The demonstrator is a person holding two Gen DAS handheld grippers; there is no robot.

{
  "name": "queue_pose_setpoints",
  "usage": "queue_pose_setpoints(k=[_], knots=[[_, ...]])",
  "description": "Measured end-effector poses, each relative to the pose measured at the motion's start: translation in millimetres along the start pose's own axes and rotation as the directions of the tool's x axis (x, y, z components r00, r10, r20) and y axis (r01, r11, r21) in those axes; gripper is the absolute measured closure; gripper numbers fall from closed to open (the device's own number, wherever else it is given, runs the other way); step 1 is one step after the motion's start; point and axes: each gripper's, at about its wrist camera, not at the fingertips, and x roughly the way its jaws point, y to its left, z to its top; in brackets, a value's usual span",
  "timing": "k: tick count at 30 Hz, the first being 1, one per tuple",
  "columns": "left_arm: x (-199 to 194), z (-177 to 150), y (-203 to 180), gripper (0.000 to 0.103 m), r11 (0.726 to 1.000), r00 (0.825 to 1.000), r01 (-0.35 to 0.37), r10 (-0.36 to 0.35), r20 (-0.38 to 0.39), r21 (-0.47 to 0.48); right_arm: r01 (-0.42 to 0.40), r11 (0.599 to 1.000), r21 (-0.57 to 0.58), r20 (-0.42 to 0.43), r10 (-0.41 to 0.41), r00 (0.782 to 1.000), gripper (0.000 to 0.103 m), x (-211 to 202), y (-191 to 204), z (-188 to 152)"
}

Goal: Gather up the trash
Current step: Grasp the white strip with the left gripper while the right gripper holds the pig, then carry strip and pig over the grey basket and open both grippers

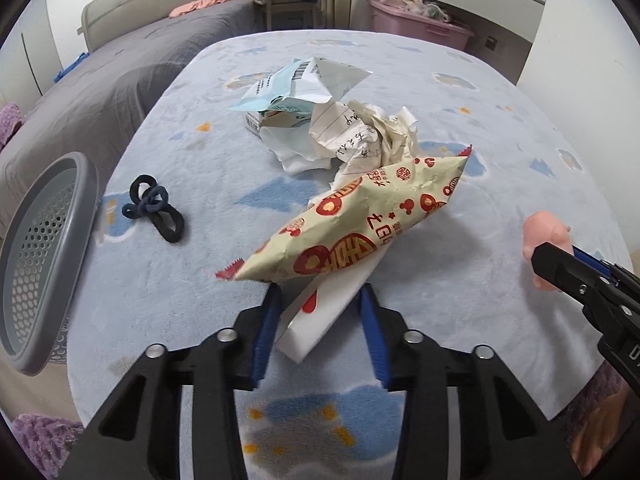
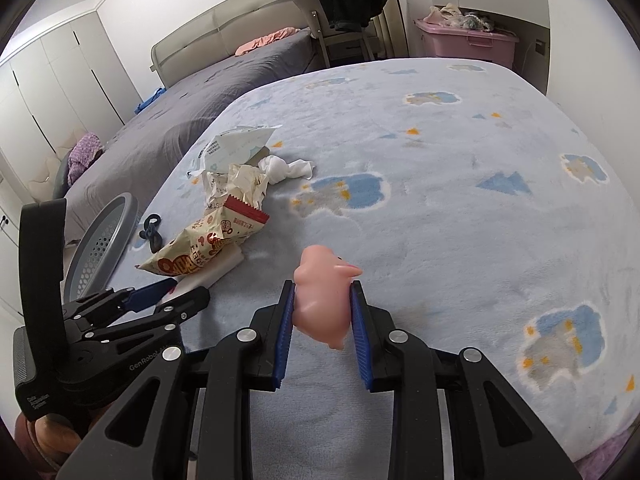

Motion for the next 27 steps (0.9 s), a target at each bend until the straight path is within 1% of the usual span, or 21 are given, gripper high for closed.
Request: queue_pose_setpoints(k=[2, 4, 8, 10, 18, 22, 27], knots=[[-2, 0, 1, 0.07, 1.0, 1.0, 0.012, -0.013, -0.004, -0.008, 0.0, 1.0, -0.001, -0.001, 0.0, 1.0, 0.076, 0, 0, 0], [-3, -1, 2, 0.081, 1.0, 1.0, 0.025, -0.025, -0.007, -0.009, -0.001, 1.0, -0.002, -0.003, 0.001, 1.0, 0.076, 1, 2, 0], [-9, -2, 6, 0.083, 1.0, 1.0, 0.028, -0.028, -0.001, -0.013, -0.003, 1.0, -0.008, -0.003, 0.003, 1.0, 0.076, 0, 5, 0], [-14, -3, 12, 0.087, 1.0, 1.0, 0.024, -0.024, 0.003, -0.019, -0.003, 1.0, -0.012, -0.002, 0.003, 1.0, 0.076, 0, 6, 0], [-41, -1, 39, 0.087, 0.997, 0.999, 0.011, -0.007, 0.054, -0.077, -0.011, 1.0, -0.021, -0.006, 0.011, 1.0, 0.076, 0, 14, 1], [-51, -2, 53, 0.087, 0.995, 0.997, -0.008, 0.017, 0.081, -0.104, -0.019, 0.999, -0.032, -0.005, 0.019, 1.0, 0.076, 0, 20, 2], [-56, -2, 71, 0.087, 0.989, 0.995, -0.03, 0.044, 0.094, -0.143, -0.032, 0.998, -0.053, -0.006, 0.032, 0.999, 0.076, 2, 32, 5]])
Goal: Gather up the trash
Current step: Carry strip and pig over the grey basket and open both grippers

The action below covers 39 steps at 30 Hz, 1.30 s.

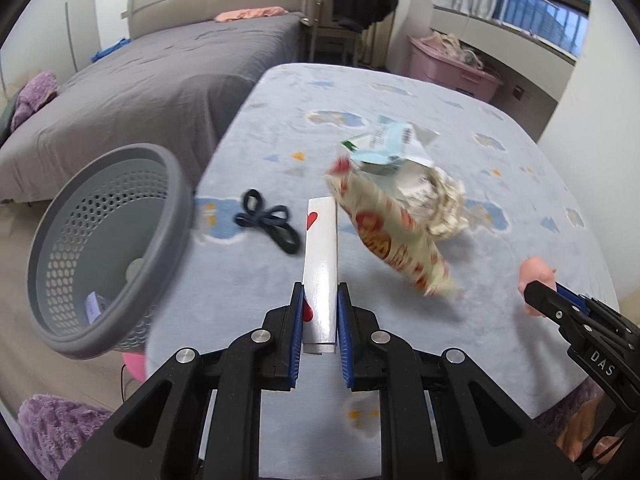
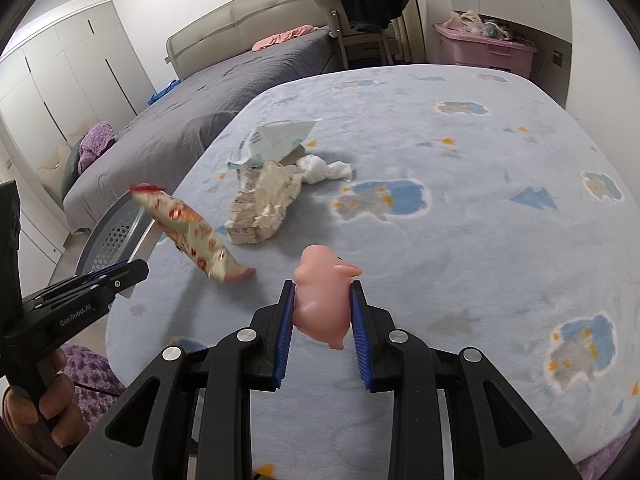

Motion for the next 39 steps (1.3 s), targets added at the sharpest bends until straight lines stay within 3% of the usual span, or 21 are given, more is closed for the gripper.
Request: queue_pose_setpoints(k=[19, 39], knots=[[-40, 17, 87, 0.087, 0.986, 0.989, -0.087, 0.102, 0.106, -0.143, -0.132, 0.977, -0.17, 0.008, 0.135, 0.991, 0.076, 21, 108, 43], [-31, 23, 213, 0.087, 0.933, 0.963, -0.23, 0.259, 0.073, -0.277, -0.33, 0.874, -0.358, -0.119, 0.308, 0.944, 0.076, 99, 265, 75]])
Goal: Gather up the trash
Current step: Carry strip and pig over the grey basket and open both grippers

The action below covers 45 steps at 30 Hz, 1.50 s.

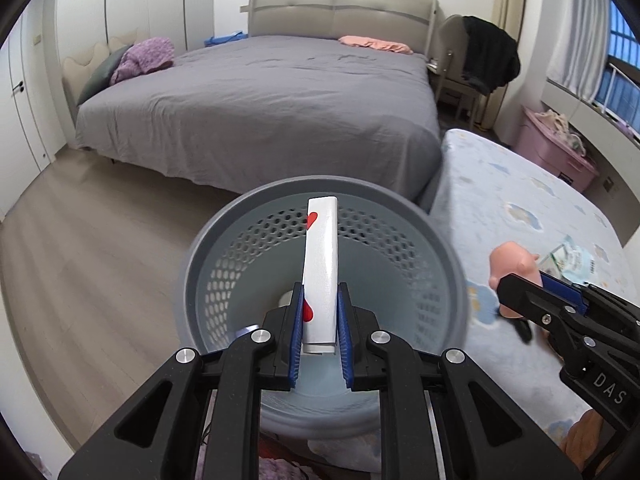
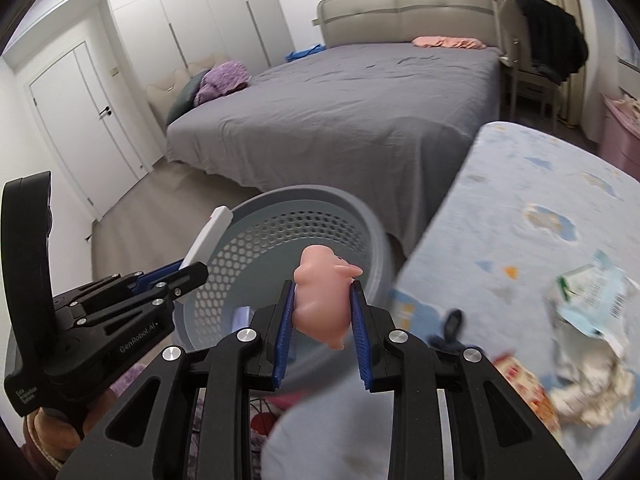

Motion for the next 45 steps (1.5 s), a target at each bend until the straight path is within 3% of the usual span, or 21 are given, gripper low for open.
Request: queue_pose_setpoints(k=[16, 21, 25, 45], knots=[[43, -6, 29, 0.086, 0.998, 0.996, -0.031, 0.026, -0.084, -0.055, -0.03, 0.999, -0.029, -0.115, 0.027, 0.993, 0.076, 76, 16, 14], [44, -6, 30, 0.084, 0.997, 0.995, -0.037, 0.031, -0.09, -0.061, -0.017, 0.999, -0.027, -0.105, 0.014, 0.994, 0.074, 75, 13, 16], [48, -6, 31, 0.081, 0.997, 0.993, -0.053, 0.046, -0.111, -0.063, -0.008, 1.0, -0.021, -0.091, 0.007, 0.996, 0.058, 71, 12, 13], [52, -9, 39, 0.078, 0.994, 0.988, -0.072, 0.06, -0.142, -0.078, 0.01, 1.0, -0.024, -0.068, -0.012, 0.998, 0.058, 58, 12, 11]])
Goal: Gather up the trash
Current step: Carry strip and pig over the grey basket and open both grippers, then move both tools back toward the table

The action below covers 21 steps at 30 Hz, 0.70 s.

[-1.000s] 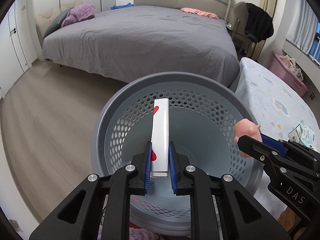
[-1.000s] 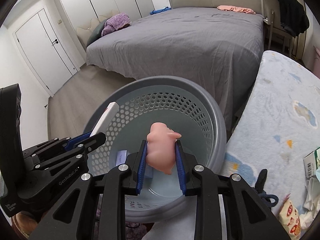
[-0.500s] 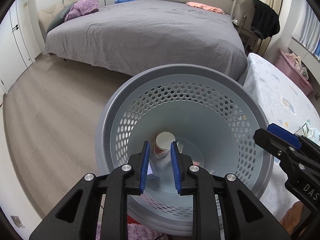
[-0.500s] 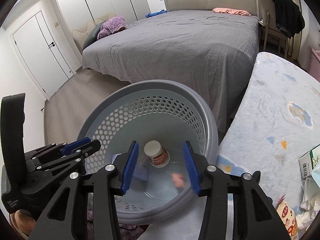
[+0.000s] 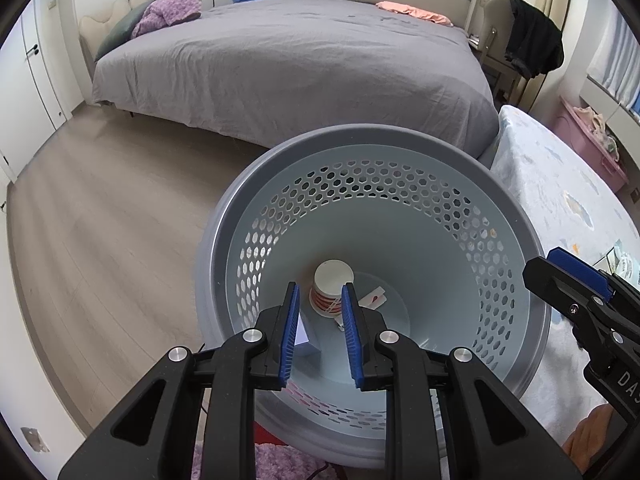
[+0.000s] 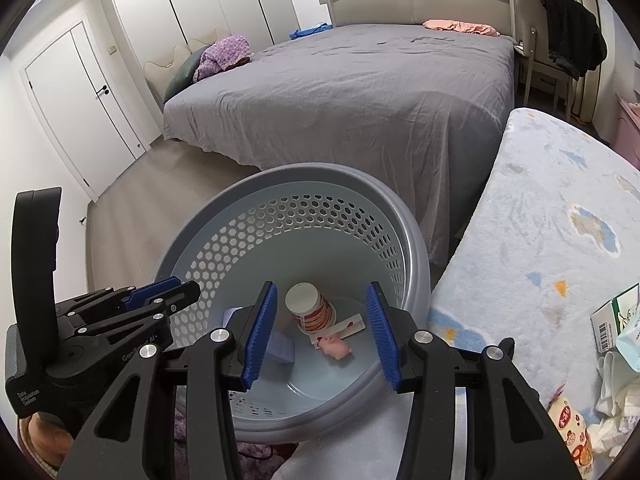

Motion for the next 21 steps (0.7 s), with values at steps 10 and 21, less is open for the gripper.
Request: queue_pose_setpoints(k=[10, 21], knots=[[-13, -2, 0, 0.032, 1.0, 0.999, -0.027, 0.027, 0.045, -0.001, 0.008, 1.0, -0.003, 0.017, -0.008, 1.0, 0.058, -10, 0, -3], [-32, -3, -4, 0.021, 0.998, 0.991, -0.069, 0.068, 0.111, 0.001, 0.028, 1.0, 0.012, 0.044, -0.029, 0.999, 0.057, -27, -6, -11]])
